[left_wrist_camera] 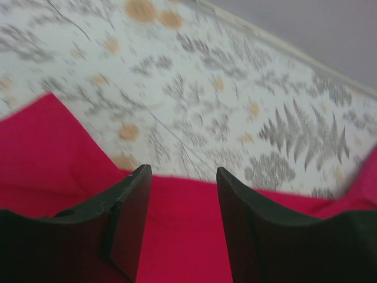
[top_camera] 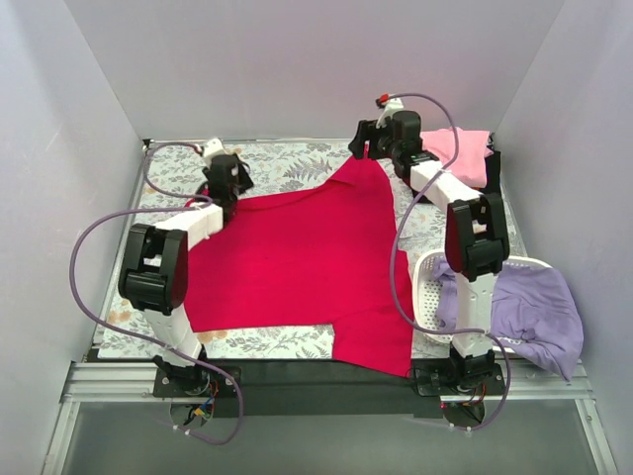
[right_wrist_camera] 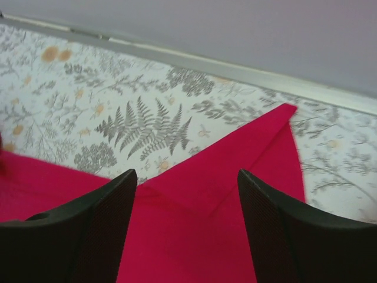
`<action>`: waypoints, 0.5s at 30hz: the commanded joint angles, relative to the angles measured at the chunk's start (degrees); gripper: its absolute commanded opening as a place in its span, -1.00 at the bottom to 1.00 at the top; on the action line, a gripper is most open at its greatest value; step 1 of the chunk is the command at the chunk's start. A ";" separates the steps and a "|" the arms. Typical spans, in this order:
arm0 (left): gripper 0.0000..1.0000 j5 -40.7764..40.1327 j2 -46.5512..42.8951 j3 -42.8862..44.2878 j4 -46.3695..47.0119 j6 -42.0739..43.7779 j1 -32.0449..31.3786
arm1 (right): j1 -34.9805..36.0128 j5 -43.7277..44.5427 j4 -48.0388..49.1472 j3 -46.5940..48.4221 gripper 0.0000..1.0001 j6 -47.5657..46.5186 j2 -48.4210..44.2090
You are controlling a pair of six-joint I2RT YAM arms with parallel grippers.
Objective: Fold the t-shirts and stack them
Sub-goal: Flatten the tshirt out
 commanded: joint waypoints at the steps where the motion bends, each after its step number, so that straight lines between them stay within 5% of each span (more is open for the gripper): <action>1: -0.10 -0.39 -2.89 -6.07 0.66 -1.18 -5.57 | 1.68 -5.86 -0.99 1.14 0.24 -0.13 4.15; 15: -0.10 -5.75 -1.39 -5.92 -3.55 -2.32 -7.53 | 2.91 -2.18 -5.39 3.77 0.07 -1.80 10.84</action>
